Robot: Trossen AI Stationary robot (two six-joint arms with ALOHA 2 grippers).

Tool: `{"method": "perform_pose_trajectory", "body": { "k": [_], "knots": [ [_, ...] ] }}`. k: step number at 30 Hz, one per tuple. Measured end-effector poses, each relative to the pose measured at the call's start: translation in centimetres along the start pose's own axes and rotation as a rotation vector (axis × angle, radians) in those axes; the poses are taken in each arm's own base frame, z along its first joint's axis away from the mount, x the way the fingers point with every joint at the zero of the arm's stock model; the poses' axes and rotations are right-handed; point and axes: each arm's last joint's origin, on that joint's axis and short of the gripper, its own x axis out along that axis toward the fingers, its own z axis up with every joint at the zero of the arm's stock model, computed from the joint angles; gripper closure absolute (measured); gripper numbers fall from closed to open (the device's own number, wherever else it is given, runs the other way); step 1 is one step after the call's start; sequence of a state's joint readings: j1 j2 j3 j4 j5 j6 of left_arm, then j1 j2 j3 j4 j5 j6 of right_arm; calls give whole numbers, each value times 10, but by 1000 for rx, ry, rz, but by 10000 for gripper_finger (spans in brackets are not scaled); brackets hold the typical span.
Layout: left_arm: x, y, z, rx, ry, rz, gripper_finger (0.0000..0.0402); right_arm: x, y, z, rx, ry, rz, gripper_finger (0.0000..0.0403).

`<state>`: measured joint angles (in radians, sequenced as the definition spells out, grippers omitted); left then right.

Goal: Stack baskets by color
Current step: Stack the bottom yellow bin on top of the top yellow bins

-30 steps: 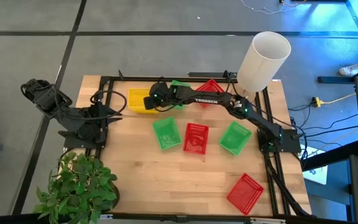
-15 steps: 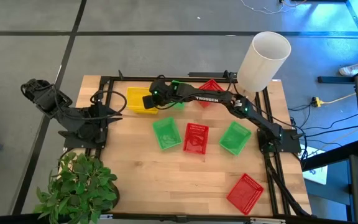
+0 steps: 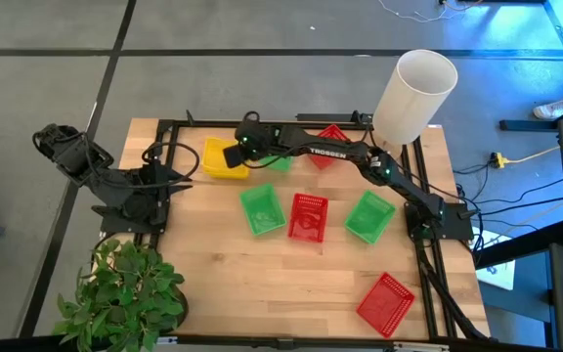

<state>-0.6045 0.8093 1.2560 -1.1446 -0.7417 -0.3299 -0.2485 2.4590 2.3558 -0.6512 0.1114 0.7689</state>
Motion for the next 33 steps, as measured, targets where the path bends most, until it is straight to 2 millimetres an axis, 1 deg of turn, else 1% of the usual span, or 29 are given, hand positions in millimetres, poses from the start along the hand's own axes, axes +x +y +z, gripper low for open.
{"method": "perform_pose_trajectory", "body": {
  "k": [3,5,8,13,16,20,23,26,30,33],
  "knots": [
    [0,0,0,0,0,0,347,-2,13,14,-106,-152,128,307],
    [0,0,0,-1,0,0,347,0,19,19,-177,-239,186,307],
    [0,0,0,-1,0,0,347,11,17,20,-221,-303,226,307],
    [0,0,0,-9,-1,1,347,40,8,13,-245,-268,352,307],
    [0,0,0,-33,-3,7,347,49,8,10,-257,-297,423,307],
    [0,1,0,-59,-10,27,347,49,14,11,-331,-340,531,307],
    [0,1,0,-61,-16,41,347,49,14,11,-398,-352,520,307],
    [0,2,1,-69,-25,64,347,50,13,10,-406,-346,511,307],
    [0,3,1,-88,-41,104,347,54,9,5,-474,-299,469,307],
    [0,5,2,-99,-71,180,347,53,10,5,-490,-281,507,307]
  ]
}}
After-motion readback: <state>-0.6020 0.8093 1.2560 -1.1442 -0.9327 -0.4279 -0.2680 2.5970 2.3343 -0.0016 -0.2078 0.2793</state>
